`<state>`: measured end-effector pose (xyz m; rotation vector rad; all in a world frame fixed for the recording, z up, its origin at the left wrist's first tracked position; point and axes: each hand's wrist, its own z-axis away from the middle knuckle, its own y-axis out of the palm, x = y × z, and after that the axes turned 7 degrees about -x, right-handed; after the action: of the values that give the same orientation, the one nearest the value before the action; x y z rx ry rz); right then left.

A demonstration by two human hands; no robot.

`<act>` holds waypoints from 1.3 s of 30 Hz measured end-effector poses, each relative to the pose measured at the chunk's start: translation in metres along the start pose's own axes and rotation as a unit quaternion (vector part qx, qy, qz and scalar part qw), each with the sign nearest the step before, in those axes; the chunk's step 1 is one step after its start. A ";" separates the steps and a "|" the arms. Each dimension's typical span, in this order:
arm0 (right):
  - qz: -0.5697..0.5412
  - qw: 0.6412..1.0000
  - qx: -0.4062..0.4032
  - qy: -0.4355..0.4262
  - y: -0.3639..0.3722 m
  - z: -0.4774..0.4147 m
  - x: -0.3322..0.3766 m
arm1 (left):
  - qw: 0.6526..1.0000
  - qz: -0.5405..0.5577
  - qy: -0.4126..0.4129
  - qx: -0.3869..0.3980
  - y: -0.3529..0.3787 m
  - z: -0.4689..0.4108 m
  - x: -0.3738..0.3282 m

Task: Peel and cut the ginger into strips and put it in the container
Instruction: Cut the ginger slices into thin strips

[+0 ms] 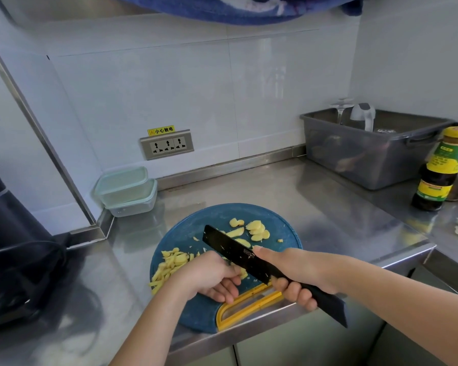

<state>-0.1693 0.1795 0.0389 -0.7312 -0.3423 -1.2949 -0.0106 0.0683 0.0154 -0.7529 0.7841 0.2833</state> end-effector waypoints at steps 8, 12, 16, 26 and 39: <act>0.036 0.999 0.007 0.017 0.000 -0.002 0.008 | 0.998 -0.047 0.028 -0.007 0.003 -0.005 0.001; 0.043 0.999 0.013 0.021 -0.001 -0.007 0.009 | 0.997 -0.061 0.039 -0.006 0.003 -0.007 0.003; 0.060 0.998 0.006 0.029 -0.001 -0.009 0.010 | 0.997 -0.066 0.040 0.002 0.003 -0.010 0.003; 0.084 0.995 0.004 0.055 0.000 -0.014 0.020 | 0.998 -0.059 0.022 0.025 -0.004 -0.015 0.002; 0.072 0.996 -0.015 0.044 0.007 -0.022 0.011 | 0.998 -0.046 0.010 0.040 -0.007 -0.019 0.001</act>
<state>-0.1637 0.1578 0.0273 -0.7084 -0.1960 -1.1940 -0.0164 0.0503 0.0093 -0.7148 0.7730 0.1618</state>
